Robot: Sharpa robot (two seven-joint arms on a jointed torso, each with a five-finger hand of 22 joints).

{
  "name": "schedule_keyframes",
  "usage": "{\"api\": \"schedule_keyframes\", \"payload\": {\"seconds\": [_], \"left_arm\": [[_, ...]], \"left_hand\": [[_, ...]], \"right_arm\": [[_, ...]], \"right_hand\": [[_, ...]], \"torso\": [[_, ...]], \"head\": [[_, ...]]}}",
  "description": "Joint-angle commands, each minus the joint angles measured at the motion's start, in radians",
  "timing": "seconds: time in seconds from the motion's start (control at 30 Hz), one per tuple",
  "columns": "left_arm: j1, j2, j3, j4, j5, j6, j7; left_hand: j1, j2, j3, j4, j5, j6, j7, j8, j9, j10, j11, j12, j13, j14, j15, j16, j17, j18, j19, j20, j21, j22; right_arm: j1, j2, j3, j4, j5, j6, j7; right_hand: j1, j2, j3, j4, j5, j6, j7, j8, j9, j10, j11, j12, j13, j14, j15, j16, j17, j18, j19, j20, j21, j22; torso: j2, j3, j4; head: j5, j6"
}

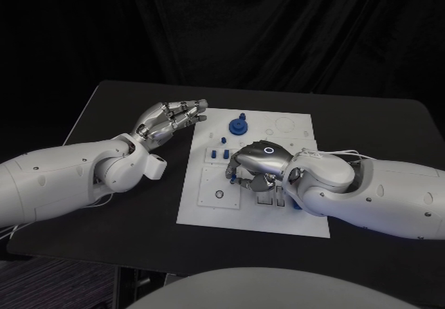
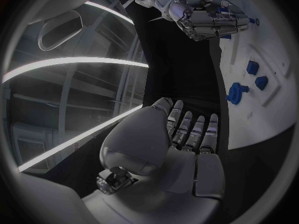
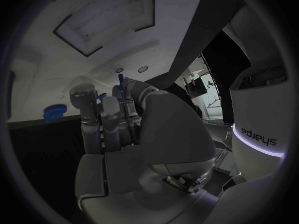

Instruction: Assemble the parts on the task board

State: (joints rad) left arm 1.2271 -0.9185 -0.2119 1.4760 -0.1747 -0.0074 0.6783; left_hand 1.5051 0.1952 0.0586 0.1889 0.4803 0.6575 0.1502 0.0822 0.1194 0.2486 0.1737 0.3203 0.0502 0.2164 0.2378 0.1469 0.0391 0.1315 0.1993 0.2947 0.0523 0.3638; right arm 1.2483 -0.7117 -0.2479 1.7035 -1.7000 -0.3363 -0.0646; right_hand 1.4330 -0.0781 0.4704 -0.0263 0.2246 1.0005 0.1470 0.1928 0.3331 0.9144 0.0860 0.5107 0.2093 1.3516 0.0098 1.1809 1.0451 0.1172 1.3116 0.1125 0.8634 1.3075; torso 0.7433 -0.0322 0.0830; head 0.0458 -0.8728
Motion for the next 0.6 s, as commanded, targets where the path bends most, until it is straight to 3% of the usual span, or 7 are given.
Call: {"api": "schedule_keyframes", "payload": {"seconds": [0.03, 0.6], "left_arm": [[-0.002, 0.002, 0.001, 0.001, 0.003, 0.016, 0.082], [-0.004, 0.006, 0.001, -0.002, 0.003, 0.021, 0.077]], "left_hand": [[-0.008, -0.004, 0.006, 0.002, 0.0, 0.008, -0.001, 0.004, 0.002, 0.004, 0.001, 0.005, 0.001, 0.002, 0.005, 0.003, 0.001, -0.012, 0.005, -0.002, 0.002, -0.001], [-0.008, -0.004, 0.008, 0.003, 0.0, 0.008, 0.0, 0.004, 0.001, 0.003, 0.002, 0.005, 0.001, 0.002, 0.006, 0.004, 0.001, -0.012, 0.005, -0.002, 0.002, -0.002]], "right_arm": [[-0.003, -0.001, 0.001, -0.001, -0.01, 0.009, -0.008], [-0.012, 0.016, 0.001, -0.024, -0.01, 0.022, -0.009]], "right_hand": [[0.0, -0.013, -0.005, -0.004, 0.004, -0.007, -0.001, -0.005, 0.001, -0.002, 0.003, -0.004, 0.0, -0.006, -0.002, -0.004, 0.001, 0.017, -0.003, -0.004, -0.005, 0.08], [0.0, -0.013, -0.006, -0.004, 0.005, -0.01, 0.0, -0.007, 0.001, -0.003, 0.004, -0.006, -0.001, -0.007, -0.001, -0.005, -0.001, 0.017, -0.003, -0.004, -0.007, 0.08]], "torso": [[-0.001, -0.0006, 0.0021], [0.0, -0.0009, 0.0009]], "head": [[-0.002, 0.0], [-0.001, 0.0]]}}
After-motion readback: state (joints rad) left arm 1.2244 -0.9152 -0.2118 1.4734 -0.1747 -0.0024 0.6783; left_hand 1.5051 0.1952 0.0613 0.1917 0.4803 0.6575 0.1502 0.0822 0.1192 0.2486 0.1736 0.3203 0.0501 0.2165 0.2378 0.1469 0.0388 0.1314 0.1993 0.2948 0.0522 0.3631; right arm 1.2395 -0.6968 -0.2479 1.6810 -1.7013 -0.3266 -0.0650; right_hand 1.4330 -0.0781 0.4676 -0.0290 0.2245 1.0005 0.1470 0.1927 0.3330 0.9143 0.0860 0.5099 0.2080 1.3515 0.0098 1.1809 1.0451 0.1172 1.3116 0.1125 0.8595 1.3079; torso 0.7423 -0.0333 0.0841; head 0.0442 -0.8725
